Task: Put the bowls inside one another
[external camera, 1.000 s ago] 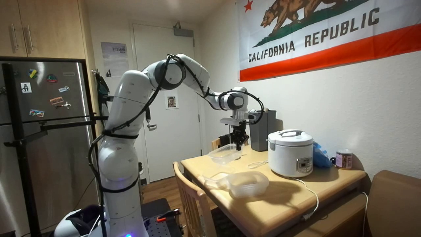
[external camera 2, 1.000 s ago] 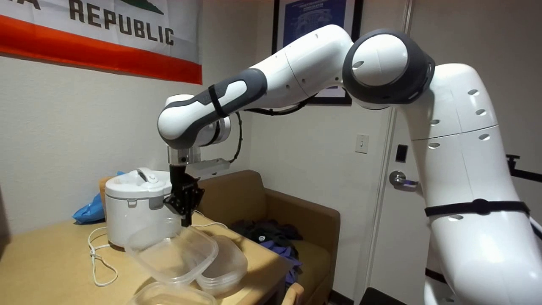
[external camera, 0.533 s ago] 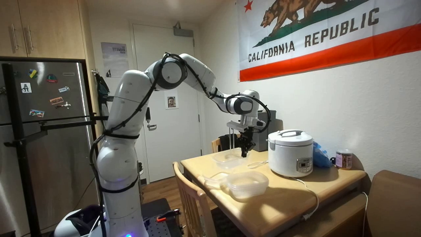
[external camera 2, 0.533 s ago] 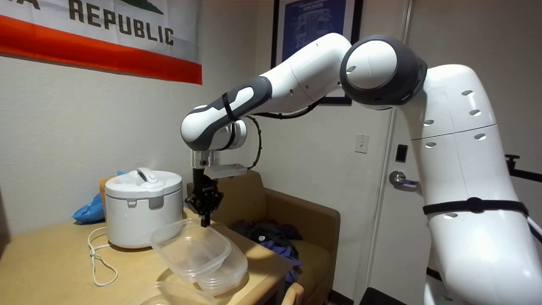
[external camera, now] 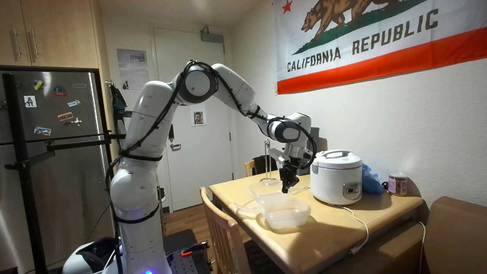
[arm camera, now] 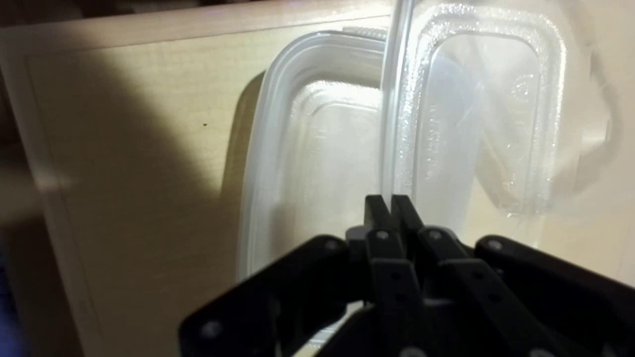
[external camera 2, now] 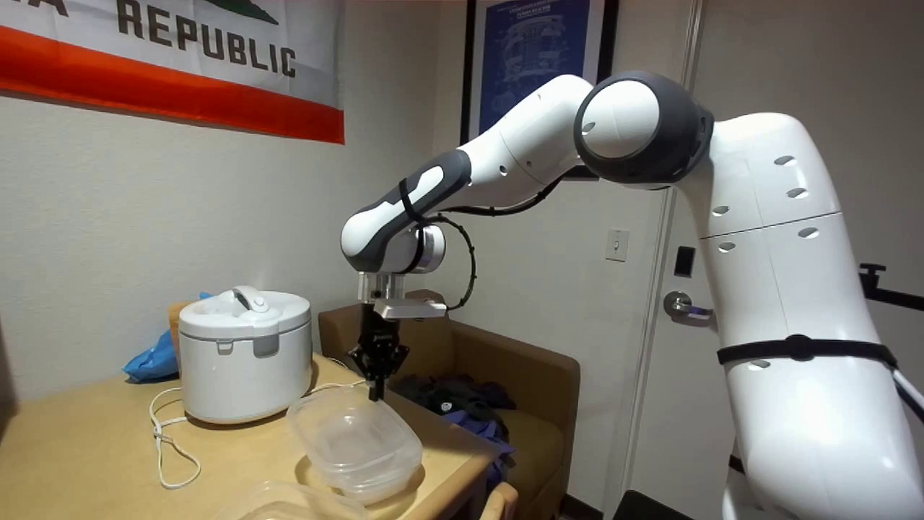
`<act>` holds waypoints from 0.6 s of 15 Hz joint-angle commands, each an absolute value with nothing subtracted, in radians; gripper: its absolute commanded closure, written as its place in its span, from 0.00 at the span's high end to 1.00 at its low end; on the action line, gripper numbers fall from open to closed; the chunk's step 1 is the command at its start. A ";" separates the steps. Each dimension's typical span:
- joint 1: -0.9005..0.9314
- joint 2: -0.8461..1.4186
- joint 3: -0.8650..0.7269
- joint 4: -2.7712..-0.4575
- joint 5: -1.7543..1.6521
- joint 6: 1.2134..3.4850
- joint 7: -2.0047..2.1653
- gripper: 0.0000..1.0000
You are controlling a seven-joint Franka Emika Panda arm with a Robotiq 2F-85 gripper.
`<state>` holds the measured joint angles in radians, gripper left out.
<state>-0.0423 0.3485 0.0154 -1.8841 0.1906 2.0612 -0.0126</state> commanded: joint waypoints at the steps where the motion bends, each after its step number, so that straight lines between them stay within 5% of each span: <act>1: -0.055 0.334 0.002 -1.945 0.227 2.127 0.001 0.02; 9: -0.095 0.308 -0.018 -2.020 0.283 2.224 -0.006 0.02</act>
<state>-0.0807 0.3526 -0.0117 -1.9638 0.2507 2.1874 -0.0109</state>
